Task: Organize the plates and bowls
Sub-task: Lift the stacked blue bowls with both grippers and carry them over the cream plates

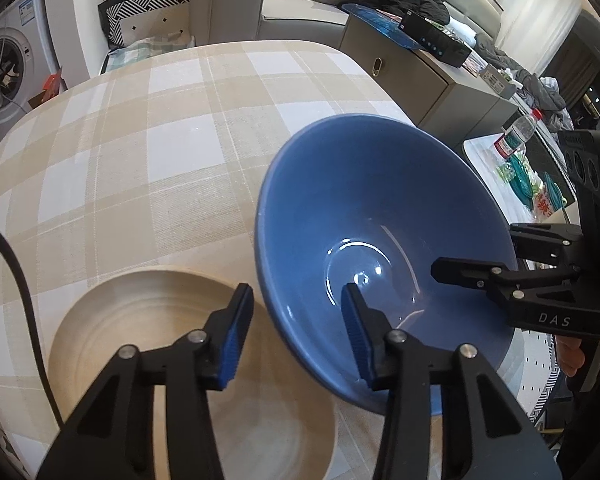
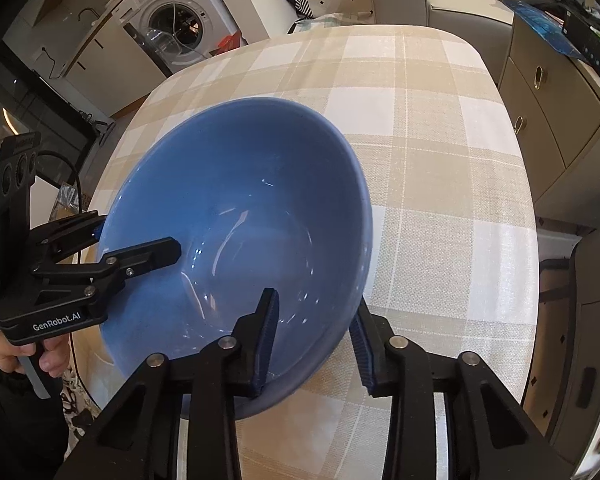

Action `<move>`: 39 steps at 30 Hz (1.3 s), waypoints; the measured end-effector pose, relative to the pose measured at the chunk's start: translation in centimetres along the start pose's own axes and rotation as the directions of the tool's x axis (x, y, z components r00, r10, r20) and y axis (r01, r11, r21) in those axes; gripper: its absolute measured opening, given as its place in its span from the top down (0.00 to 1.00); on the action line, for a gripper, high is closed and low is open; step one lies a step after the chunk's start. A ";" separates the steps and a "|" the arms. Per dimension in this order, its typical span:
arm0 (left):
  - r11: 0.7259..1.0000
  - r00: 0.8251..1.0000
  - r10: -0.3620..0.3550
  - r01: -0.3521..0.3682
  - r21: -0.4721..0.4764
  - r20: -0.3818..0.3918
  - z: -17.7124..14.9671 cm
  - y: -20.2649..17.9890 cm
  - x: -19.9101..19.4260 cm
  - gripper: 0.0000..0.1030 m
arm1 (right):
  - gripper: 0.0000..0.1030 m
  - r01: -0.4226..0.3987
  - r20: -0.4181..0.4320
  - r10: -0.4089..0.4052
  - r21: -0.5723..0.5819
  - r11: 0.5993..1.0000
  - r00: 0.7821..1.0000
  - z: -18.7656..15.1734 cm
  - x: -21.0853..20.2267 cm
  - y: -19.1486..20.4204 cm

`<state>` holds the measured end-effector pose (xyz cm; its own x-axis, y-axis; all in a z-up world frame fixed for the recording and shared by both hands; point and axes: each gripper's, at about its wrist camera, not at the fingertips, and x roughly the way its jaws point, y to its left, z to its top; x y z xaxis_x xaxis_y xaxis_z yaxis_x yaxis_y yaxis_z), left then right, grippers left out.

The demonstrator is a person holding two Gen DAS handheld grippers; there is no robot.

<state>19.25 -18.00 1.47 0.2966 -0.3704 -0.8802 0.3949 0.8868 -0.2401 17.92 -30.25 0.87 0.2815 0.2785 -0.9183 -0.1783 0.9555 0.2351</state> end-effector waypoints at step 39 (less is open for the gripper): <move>0.997 0.998 0.058 -0.057 0.045 -0.030 0.3 -1.8 -0.2 0.70 | 0.74 0.055 -0.064 -0.053 0.024 0.998 0.997 0.2 -0.1 0.0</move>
<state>18.74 -19.60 2.25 0.2933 -0.3097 -0.9045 0.4165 0.8930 -0.1707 18.07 -30.25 1.05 0.2298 0.2203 -0.9480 -0.1395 0.9714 0.1919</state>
